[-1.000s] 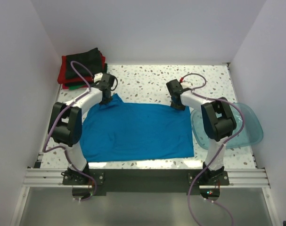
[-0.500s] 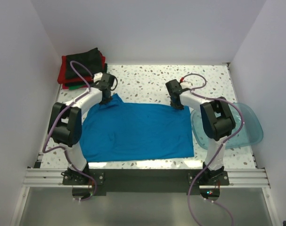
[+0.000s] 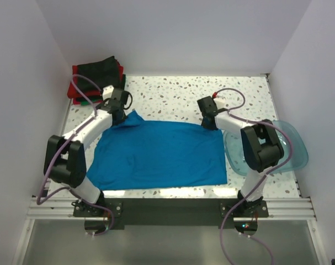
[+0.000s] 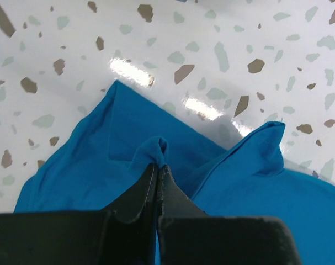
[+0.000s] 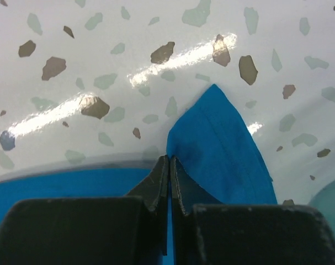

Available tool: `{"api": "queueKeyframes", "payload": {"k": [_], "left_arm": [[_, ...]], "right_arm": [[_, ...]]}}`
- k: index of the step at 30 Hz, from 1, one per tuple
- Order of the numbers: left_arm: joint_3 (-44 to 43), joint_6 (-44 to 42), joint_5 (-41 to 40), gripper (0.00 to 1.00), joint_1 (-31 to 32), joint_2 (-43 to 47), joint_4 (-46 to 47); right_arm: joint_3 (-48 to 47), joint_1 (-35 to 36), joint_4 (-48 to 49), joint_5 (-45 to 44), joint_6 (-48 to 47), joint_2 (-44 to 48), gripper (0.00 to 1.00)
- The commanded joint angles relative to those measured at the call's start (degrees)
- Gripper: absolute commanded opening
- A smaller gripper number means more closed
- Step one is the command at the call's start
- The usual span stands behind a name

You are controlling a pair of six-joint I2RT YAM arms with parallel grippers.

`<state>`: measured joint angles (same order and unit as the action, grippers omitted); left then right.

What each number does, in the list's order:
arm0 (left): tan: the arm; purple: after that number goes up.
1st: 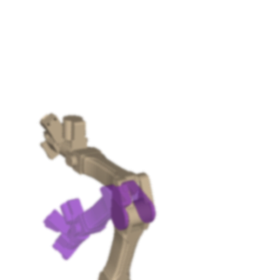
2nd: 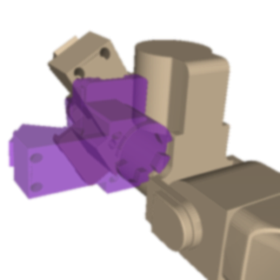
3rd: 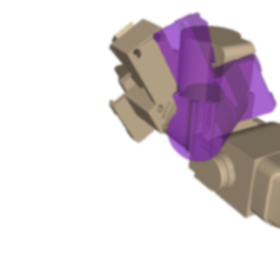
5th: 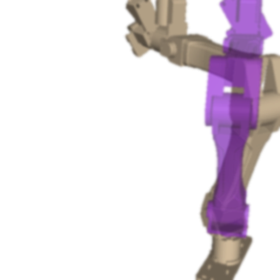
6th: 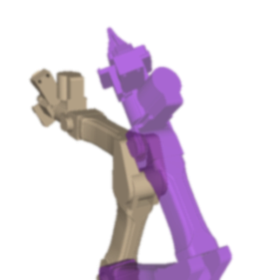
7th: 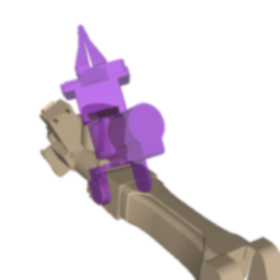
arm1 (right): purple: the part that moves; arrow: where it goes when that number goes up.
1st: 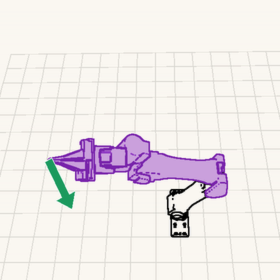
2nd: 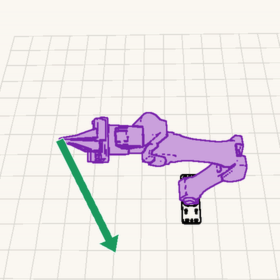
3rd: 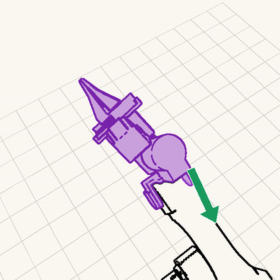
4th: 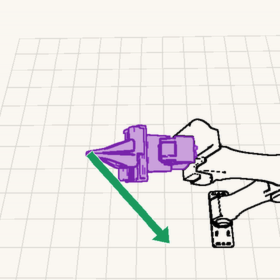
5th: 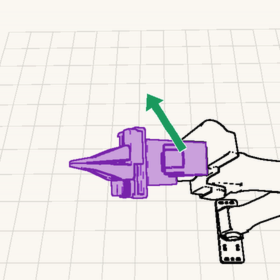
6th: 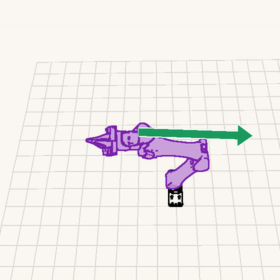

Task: Fold and stack the t-shirts
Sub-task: Fold the tshirt

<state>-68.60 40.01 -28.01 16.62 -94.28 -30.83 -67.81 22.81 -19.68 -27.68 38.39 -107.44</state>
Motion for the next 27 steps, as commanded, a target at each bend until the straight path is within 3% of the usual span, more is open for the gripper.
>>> {"api": "queueKeyframes", "payload": {"k": [1, 18, 27], "left_arm": [[4.5, 2.8, -2.6, 0.00, 0.9, 6.4, -0.4], [26.0, 13.6, -1.4, 0.00, 5.3, 30.9, -11.8], [28.0, 16.9, 0.9, 0.00, 5.5, 41.0, -20.5]], "right_arm": [[3.0, 0.9, 1.2, 1.1, -3.0, 7.4, 0.00], [15.7, 9.1, -4.1, -4.1, -0.6, 25.8, 0.00], [19.6, 9.2, -6.2, -5.6, 0.6, 30.9, 0.00]]}}
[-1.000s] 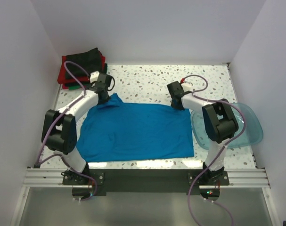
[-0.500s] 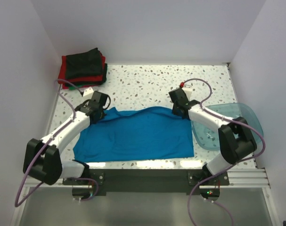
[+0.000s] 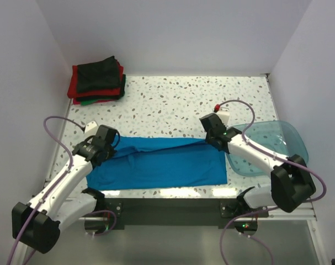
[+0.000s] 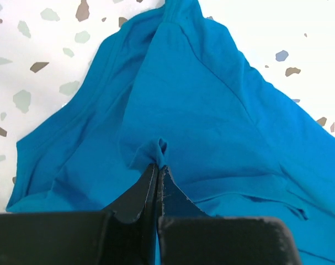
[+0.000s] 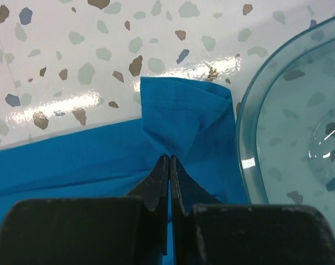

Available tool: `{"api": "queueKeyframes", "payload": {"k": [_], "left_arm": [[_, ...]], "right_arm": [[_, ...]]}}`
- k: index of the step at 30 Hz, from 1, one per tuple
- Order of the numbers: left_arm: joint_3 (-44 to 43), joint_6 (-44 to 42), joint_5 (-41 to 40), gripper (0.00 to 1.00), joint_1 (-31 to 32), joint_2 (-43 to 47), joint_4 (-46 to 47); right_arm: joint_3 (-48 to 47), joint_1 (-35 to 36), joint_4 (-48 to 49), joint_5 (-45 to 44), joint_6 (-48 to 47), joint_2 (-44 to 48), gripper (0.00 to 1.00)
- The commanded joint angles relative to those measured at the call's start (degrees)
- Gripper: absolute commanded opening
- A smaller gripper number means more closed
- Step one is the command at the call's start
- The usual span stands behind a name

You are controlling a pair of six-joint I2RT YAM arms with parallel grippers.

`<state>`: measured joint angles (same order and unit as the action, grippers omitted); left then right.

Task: Fold and stack the t-shirts
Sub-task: Fold the tshirt

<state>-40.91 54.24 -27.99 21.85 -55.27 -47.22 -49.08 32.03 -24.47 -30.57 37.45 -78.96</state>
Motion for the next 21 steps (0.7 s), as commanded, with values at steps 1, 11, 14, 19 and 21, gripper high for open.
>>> {"api": "queueKeyframes", "payload": {"k": [1, 11, 14, 19, 21], "left_arm": [[0.6, 2.4, 1.8, 0.00, 0.3, 3.0, -3.6], [-2.4, 14.0, -1.1, 0.00, 0.3, 6.7, -16.5], [-1.9, 15.0, -0.1, 0.00, 0.3, 7.6, -16.5], [-2.2, 17.2, 0.2, 0.00, 0.4, 4.6, -19.1], [-2.3, 16.9, 1.6, 0.00, 0.4, 3.7, -19.4]], "right_arm": [[1.3, 0.0, -1.5, -2.8, 1.7, 3.2, 0.00], [5.3, 0.1, -3.9, 0.8, 2.7, 10.8, 0.00], [7.4, 1.2, -3.8, 2.6, 3.9, 12.4, 0.00], [10.6, 2.9, -4.8, 3.9, 6.7, 12.9, 0.00], [11.7, 3.2, -4.9, 4.4, 7.6, 13.6, 0.00]]}}
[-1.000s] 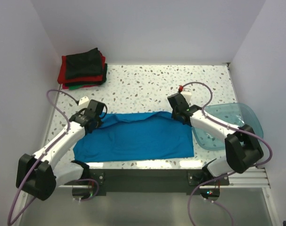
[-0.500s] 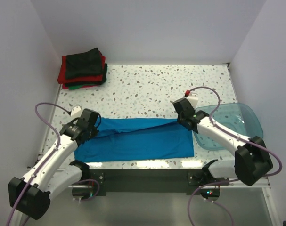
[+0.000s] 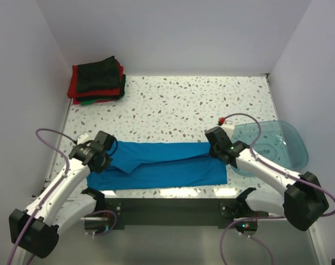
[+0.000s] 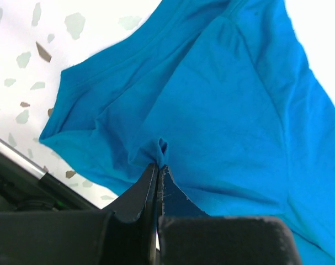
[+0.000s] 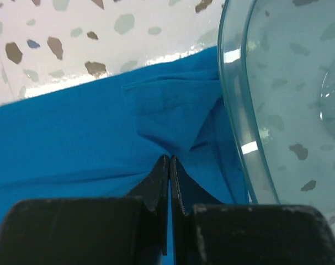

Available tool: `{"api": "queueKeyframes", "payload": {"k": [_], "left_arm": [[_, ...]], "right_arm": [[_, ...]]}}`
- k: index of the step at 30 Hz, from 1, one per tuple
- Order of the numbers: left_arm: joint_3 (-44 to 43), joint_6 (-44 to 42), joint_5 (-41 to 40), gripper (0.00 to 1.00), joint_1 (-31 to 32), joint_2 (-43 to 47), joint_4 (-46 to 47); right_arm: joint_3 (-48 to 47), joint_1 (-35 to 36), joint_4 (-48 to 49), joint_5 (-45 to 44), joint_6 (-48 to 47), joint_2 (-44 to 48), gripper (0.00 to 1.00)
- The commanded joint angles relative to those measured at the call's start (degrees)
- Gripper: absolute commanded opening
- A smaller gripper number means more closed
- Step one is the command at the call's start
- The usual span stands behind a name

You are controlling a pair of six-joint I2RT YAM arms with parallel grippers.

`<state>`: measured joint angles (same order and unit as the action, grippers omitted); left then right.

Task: Fold and stack the t-shirts
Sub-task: Fold the tshirt

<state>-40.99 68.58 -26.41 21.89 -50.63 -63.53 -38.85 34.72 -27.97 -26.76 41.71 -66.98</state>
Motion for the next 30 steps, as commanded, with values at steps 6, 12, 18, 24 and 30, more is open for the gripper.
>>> {"api": "queueKeyframes", "payload": {"k": [6, 12, 18, 24, 30], "left_arm": [[0.2, 4.9, 1.9, 0.40, 0.3, 4.1, -7.9], [-3.6, 4.2, 1.6, 0.85, 0.3, 5.9, -8.8], [-5.2, -1.7, 4.2, 1.00, 0.3, 1.1, 2.8], [-5.0, -11.4, 12.0, 1.00, 0.3, -10.3, 22.3], [-3.7, -12.0, 13.6, 1.00, -1.2, -22.1, 29.8]], "right_arm": [[2.9, 1.0, -5.4, 0.7, 6.1, 3.9, 0.26], [4.0, 2.3, -5.4, 5.9, 6.0, 6.3, 0.56], [-0.4, 5.1, 0.1, 9.6, 0.9, 5.9, 0.99], [-9.4, 7.8, 5.7, 11.1, -5.0, -6.5, 0.99], [-15.9, 8.3, 4.4, 8.6, -5.2, -18.2, 0.99]]}}
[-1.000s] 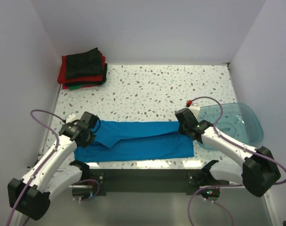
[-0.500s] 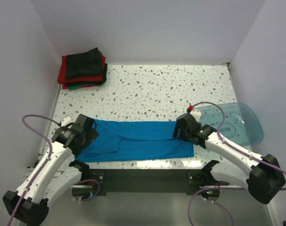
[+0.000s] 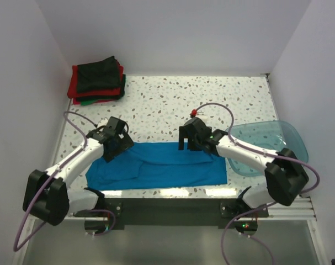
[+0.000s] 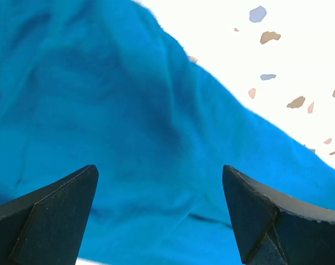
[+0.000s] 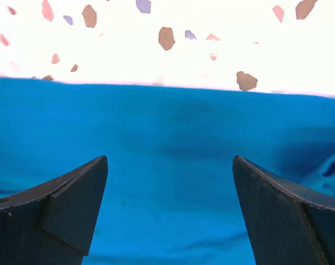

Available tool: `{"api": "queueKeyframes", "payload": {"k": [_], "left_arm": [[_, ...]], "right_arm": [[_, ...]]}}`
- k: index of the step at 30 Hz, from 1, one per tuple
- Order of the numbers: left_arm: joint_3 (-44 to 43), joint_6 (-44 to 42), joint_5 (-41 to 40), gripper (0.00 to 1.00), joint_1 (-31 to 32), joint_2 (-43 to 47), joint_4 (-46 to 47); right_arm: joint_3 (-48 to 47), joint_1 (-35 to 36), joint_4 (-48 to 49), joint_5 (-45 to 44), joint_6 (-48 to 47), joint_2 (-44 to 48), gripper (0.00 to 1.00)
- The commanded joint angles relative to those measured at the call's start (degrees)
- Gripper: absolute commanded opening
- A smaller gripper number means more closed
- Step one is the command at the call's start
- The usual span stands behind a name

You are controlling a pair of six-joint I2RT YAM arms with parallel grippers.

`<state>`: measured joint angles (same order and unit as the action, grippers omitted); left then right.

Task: Fold and stack the t-shirts
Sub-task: Fold the tshirt

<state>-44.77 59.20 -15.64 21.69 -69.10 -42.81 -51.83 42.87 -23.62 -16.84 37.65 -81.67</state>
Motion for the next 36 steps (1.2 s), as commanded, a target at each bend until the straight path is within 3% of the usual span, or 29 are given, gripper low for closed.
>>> {"api": "queueKeyframes", "payload": {"k": [1, 10, 19, 24, 31, 36], "left_arm": [[2.0, -2.7, 3.4, 1.00, -1.3, -4.8, 10.3], [10.4, -5.9, 4.9, 1.00, -11.6, -14.2, 15.6], [8.4, -8.0, 2.9, 1.00, -16.2, -15.3, 15.3], [6.1, -9.0, 5.1, 1.00, -16.2, -16.3, 16.6], [1.3, -11.1, 11.6, 1.00, -15.9, -22.3, 22.8], [-6.8, -11.9, 9.7, 1.00, -9.8, -32.1, 22.5]], "right_arm": [[-3.1, 0.1, -0.8, -2.7, 0.4, -5.8, 0.99], [2.9, -1.7, -6.8, -14.0, 6.6, -7.0, 0.99], [10.8, -4.3, -7.0, -6.4, 5.8, 3.9, 0.99], [11.6, -3.8, 0.8, 2.6, 0.8, 10.3, 0.99], [6.3, -3.8, 8.1, 8.7, -5.2, -0.8, 0.99], [9.5, -3.8, 9.4, 11.9, -2.9, -5.9, 0.99]]}}
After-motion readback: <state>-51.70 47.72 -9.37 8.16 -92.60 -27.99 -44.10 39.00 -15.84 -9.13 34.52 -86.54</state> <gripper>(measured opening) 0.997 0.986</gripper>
